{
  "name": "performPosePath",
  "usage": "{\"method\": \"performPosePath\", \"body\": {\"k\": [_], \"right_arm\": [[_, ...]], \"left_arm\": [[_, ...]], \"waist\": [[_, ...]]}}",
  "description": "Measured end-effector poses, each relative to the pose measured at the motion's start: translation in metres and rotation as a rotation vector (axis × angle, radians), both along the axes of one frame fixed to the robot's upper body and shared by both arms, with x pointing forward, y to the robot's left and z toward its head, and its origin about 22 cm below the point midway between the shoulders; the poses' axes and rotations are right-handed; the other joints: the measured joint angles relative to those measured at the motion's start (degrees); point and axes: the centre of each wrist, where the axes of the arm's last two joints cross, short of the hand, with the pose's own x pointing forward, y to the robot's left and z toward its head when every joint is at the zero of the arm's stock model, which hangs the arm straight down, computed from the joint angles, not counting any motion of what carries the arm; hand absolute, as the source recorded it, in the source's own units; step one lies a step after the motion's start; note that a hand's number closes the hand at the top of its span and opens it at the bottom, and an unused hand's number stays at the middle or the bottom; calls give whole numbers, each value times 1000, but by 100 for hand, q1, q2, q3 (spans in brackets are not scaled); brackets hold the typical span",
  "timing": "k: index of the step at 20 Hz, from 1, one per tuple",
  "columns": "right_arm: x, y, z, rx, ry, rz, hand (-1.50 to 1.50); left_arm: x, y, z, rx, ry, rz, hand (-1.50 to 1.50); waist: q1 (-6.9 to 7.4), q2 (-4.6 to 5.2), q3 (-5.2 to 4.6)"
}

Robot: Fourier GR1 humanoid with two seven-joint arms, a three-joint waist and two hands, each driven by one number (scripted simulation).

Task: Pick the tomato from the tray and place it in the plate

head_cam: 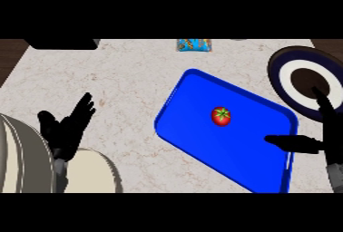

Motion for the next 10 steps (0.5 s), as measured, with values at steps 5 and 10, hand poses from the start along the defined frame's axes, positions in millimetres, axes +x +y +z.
{"method": "performPosePath", "body": {"k": [5,10], "right_arm": [[19,35,14,-26,103,22,-150],[35,64,9,-71,147,46,-150]], "left_arm": [[0,-4,0,-4,-1,-7,0],[-2,-7,0,-5,-4,-7,0]], "waist": [[44,10,9],[42,8,21]]}}
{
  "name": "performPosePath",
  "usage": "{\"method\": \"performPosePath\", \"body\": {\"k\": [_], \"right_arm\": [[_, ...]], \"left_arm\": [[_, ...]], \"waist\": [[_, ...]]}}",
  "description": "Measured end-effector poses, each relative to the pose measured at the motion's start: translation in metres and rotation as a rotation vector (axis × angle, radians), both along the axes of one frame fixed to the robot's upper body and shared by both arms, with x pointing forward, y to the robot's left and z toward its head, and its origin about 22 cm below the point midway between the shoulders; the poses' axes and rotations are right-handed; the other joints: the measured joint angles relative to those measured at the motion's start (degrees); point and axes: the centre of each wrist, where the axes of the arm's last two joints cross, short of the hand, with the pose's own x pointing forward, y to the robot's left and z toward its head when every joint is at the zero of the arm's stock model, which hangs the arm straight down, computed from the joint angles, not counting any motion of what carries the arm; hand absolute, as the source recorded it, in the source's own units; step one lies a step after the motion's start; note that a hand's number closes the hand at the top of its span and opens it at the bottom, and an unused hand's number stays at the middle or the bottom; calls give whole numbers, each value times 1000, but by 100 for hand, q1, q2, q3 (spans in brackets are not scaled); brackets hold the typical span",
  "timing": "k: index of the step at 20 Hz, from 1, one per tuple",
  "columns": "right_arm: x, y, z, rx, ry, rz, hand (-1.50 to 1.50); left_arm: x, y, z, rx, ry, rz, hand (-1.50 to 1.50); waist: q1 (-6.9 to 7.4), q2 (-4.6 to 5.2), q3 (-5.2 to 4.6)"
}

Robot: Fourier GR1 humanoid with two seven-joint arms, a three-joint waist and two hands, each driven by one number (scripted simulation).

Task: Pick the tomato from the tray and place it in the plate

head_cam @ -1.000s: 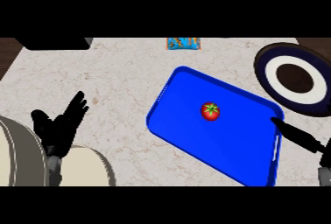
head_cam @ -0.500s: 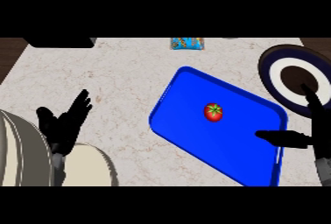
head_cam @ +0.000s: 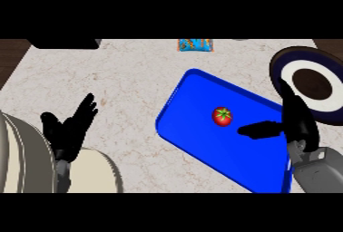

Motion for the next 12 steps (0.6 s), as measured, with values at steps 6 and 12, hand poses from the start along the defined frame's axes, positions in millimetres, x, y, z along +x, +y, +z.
{"method": "performPosePath", "body": {"k": [6,12], "right_arm": [[12,28,-12,34,71,22,-150],[22,55,-22,58,103,44,-150]], "left_arm": [[-2,-1,0,-1,4,9,0],[-5,-1,0,-10,-2,1,0]], "waist": [[-38,-3,15],[-55,-1,15]]}}
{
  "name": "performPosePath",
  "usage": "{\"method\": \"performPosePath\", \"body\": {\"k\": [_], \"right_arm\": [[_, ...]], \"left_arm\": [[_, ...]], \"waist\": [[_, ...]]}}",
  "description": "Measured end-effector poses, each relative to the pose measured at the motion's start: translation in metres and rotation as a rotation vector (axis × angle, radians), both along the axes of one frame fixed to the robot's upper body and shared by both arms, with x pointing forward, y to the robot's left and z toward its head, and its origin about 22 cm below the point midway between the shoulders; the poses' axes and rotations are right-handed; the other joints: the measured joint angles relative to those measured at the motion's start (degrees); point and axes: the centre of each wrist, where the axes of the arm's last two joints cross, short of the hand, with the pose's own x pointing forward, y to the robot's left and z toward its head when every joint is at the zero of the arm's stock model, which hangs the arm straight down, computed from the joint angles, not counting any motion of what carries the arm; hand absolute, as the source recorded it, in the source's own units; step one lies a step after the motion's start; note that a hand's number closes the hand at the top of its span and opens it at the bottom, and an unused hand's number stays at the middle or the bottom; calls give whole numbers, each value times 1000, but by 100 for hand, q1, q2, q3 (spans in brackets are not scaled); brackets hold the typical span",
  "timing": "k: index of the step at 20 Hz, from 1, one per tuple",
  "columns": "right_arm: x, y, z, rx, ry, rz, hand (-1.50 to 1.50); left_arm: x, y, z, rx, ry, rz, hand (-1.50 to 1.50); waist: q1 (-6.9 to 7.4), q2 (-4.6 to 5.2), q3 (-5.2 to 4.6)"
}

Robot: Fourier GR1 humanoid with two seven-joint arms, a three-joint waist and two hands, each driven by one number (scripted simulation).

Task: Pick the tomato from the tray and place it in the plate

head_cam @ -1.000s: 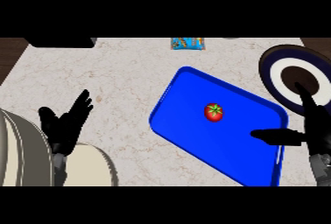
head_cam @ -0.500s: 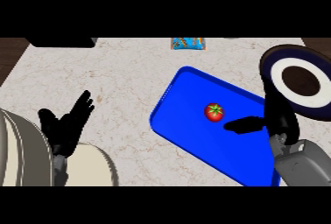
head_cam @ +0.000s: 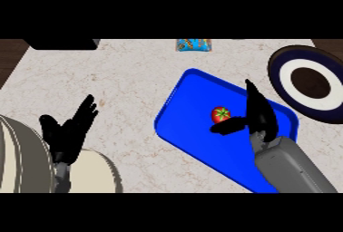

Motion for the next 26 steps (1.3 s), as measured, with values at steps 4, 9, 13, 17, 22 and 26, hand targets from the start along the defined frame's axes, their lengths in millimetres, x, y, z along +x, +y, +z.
{"method": "performPosePath", "body": {"k": [4,9,13,17,22,26], "right_arm": [[6,8,-10,-25,21,-1,-150],[9,12,-19,-74,60,-14,-150],[12,14,-29,-94,95,-22,-150],[16,13,-39,-88,124,-29,-150],[23,15,-51,-79,171,-32,150],[28,19,-59,-114,216,18,150]], "left_arm": [[-1,-1,-2,11,-6,15,0],[-2,1,-1,7,3,10,0],[-2,2,-1,-2,1,11,0],[-3,2,-2,-1,-4,8,0],[-3,1,-1,1,-15,6,0],[-1,0,0,-8,-1,6,0]], "waist": [[-16,-9,18],[-44,-10,8],[-49,-11,12],[-49,-12,24],[-32,1,12],[-19,3,16]]}}
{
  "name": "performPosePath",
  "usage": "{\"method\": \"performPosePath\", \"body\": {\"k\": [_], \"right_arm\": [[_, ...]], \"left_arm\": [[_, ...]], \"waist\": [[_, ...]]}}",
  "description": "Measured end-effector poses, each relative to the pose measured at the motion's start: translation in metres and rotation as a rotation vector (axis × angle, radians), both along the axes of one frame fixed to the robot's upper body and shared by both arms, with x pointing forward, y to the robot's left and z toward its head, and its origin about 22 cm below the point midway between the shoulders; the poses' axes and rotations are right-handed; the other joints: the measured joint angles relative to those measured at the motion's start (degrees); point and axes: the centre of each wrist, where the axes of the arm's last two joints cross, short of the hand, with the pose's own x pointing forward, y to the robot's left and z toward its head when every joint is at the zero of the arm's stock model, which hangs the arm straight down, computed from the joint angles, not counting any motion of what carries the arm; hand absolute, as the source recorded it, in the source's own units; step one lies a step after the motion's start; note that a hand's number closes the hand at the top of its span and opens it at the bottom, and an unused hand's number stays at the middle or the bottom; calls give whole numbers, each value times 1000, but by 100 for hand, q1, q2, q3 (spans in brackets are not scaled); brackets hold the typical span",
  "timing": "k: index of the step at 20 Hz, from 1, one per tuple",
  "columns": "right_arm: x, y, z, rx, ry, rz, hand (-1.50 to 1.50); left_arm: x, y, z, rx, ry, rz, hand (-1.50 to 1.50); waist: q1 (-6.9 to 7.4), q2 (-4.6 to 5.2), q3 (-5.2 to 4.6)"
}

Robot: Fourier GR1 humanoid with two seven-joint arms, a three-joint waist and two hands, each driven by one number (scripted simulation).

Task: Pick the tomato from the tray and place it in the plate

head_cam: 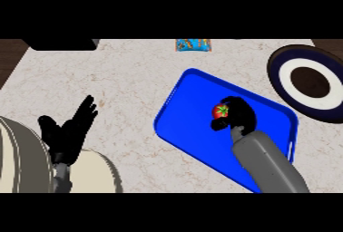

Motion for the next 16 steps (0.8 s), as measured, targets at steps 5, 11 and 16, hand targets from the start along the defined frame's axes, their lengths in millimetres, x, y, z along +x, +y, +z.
{"method": "performPosePath", "body": {"k": [5,11,16], "right_arm": [[3,2,-2,-49,-8,28,150],[5,1,-1,-124,-78,41,150],[29,6,26,-221,-335,-40,150]], "left_arm": [[-1,2,-1,-4,-3,-8,0],[-4,1,-2,2,-18,-2,0],[0,-4,1,2,-27,-26,0]], "waist": [[-23,-13,-4],[-44,-24,8],[67,25,-2]]}}
